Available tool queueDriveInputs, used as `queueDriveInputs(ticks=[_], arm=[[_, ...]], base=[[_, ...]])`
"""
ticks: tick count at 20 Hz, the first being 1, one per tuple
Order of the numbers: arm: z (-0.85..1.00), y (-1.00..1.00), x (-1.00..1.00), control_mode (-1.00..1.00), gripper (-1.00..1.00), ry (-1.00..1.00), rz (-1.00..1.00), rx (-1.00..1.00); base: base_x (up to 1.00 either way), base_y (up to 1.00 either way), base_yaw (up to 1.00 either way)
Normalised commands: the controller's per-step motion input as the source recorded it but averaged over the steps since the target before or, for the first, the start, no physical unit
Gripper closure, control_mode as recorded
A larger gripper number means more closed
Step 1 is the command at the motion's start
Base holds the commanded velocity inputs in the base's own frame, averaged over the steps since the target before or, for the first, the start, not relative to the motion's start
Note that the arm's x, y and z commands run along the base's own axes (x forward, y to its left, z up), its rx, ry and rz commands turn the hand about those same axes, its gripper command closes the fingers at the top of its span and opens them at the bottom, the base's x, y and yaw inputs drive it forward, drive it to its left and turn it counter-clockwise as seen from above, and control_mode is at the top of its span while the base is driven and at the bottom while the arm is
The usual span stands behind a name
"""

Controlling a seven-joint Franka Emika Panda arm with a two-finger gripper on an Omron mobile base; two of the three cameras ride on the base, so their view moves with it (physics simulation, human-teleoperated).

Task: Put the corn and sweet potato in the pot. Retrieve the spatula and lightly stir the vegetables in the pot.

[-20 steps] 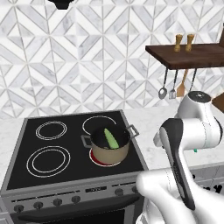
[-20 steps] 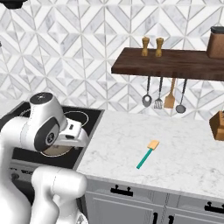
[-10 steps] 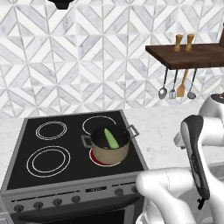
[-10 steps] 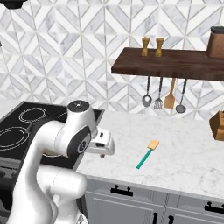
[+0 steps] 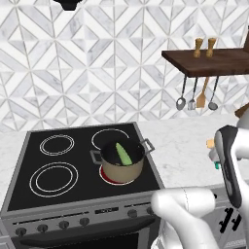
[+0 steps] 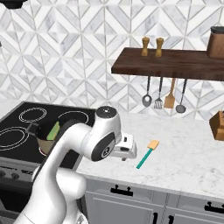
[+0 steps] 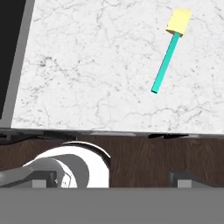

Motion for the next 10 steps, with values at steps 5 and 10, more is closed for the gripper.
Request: queueDriveInputs(ticks=[5, 10], arm=[[-0.02, -0.29, 0.14, -1.0, -1.0, 0.0, 0.0, 0.0], [-0.02, -0.14, 0.22, -1.0, -1.0, 0.0, -0.01, 0.0]], base=[[0.0, 0.0, 0.0], [0.0, 0.0, 0.0]])
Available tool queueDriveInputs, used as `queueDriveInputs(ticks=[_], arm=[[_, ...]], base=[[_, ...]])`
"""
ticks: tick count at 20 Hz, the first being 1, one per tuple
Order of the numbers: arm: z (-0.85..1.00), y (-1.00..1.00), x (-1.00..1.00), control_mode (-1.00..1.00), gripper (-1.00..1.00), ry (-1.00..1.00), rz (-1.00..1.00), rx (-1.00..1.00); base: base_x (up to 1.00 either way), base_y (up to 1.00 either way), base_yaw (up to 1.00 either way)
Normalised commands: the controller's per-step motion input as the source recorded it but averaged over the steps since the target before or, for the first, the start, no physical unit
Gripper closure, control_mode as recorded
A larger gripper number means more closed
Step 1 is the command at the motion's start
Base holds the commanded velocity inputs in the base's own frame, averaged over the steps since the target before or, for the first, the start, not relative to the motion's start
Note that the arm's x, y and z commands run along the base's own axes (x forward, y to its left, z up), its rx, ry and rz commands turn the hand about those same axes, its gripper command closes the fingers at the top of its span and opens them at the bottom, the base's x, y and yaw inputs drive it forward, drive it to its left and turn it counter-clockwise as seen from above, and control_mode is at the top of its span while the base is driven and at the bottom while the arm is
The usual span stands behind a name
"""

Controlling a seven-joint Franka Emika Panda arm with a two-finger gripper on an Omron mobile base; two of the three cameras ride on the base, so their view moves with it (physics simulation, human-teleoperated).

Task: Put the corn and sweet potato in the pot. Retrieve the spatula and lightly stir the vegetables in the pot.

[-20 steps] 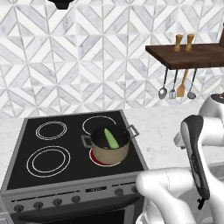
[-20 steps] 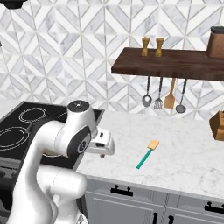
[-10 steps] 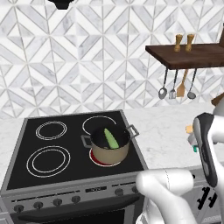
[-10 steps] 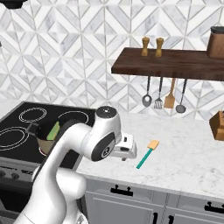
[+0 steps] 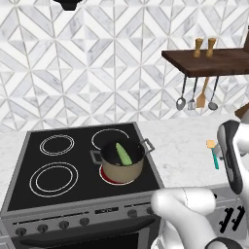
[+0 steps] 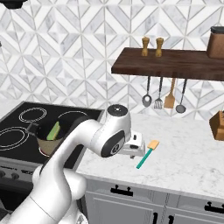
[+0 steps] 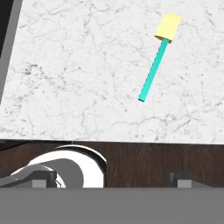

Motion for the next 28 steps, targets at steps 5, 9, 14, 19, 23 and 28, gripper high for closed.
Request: queueDriveInputs(ticks=[5, 9, 14, 19, 23, 28], arm=[[-0.06, -0.12, 0.17, 1.0, -1.0, 0.0, -0.01, 0.0], [0.0, 0.0, 0.0, 1.0, -1.0, 0.0, 0.0, 0.0], [0.0, 0.0, 0.0, 1.0, -1.0, 0.0, 0.0, 0.0], [0.0, 0.0, 0.0, 1.0, -1.0, 0.0, 0.0, 0.0], [0.0, 0.0, 0.0, 1.0, -1.0, 0.0, 0.0, 0.0], [0.0, 0.0, 0.0, 1.0, -1.0, 0.0, 0.0, 0.0]], base=[[0.05, -0.04, 0.0], [0.19, -0.15, -0.01], [0.21, -0.1, -0.01], [0.16, -0.14, 0.0], [0.15, -0.06, 0.0], [0.19, -0.01, 0.0]])
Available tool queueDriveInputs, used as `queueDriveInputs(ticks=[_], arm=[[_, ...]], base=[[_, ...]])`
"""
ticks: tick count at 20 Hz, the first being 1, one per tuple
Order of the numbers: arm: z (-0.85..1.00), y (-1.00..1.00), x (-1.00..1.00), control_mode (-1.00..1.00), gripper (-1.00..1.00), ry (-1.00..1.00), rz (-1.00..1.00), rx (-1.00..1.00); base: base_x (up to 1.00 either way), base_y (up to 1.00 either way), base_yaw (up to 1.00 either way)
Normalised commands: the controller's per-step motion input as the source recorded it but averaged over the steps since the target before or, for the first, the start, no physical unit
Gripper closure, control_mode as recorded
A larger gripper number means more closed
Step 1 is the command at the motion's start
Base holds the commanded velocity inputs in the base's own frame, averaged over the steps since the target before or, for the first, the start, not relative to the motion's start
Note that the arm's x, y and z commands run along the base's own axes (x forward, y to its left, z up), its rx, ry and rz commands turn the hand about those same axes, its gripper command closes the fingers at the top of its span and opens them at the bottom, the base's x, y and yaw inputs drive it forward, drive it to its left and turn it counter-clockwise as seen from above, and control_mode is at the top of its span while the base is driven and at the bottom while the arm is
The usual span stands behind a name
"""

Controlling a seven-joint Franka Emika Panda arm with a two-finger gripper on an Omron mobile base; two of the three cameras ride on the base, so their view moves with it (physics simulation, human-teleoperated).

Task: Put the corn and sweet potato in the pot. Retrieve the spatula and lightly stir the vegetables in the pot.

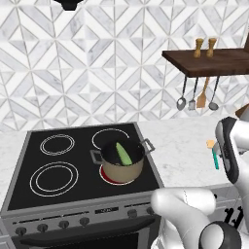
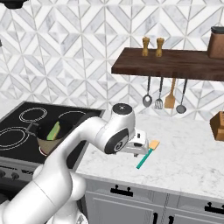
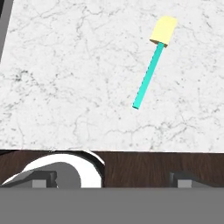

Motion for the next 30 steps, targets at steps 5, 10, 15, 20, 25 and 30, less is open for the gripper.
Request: queueDriveInputs(ticks=[5, 10, 15, 20, 25, 30], arm=[[-0.16, -0.03, 0.2, -1.0, -1.0, 0.01, 0.0, 0.0], [-0.35, -0.12, 0.34, -1.0, -1.0, 0.03, 0.0, 0.0], [-0.35, -0.28, 0.2, -1.0, -1.0, 0.01, 0.0, 0.0], [-0.33, -0.25, 0.27, -1.0, -1.0, 0.0, 0.0, 0.0], [-0.29, -0.17, 0.27, -1.0, -1.0, 0.02, 0.0, 0.0], [-0.34, -0.04, 0.24, -1.0, -1.0, 0.03, 0.0, 0.0]], base=[[0.1, 0.0, 0.0], [0.0, 0.0, 0.0], [0.0, 0.0, 0.0], [0.0, 0.0, 0.0], [0.0, 0.0, 0.0], [0.0, 0.0, 0.0]])
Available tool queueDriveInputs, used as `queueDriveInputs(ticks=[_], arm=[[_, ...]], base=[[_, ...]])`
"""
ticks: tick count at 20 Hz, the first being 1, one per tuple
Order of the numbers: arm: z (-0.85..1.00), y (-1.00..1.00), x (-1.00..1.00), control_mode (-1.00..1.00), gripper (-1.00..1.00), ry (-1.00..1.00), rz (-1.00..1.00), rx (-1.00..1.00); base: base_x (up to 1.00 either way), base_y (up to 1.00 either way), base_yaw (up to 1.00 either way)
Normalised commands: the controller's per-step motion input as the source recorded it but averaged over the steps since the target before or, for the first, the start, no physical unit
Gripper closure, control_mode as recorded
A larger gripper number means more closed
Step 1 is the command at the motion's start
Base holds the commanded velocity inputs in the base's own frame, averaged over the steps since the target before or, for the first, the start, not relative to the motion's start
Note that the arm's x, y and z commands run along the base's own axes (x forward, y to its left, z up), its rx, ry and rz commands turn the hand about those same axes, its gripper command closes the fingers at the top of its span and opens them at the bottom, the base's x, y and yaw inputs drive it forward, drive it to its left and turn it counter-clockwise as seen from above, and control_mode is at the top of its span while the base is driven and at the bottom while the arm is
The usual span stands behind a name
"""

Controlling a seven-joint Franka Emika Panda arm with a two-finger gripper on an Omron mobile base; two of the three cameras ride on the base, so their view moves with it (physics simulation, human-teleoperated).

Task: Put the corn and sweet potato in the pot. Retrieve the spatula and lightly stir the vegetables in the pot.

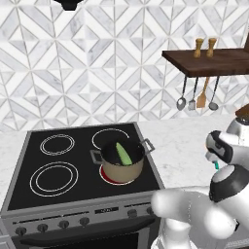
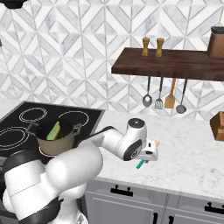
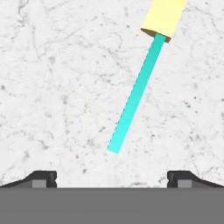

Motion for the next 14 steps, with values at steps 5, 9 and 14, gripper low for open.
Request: queueDriveInputs(ticks=[5, 9, 14], arm=[[-0.31, -0.07, 0.17, -1.0, -1.0, 0.04, 0.0, 0.05], [-0.33, -0.05, 0.25, -1.0, -1.0, 0.06, 0.0, 0.1], [-0.31, -0.06, 0.29, -1.0, -1.0, 0.04, 0.0, 0.1]], base=[[0.0, 0.0, 0.0], [0.0, 0.0, 0.0], [0.0, 0.0, 0.0]])
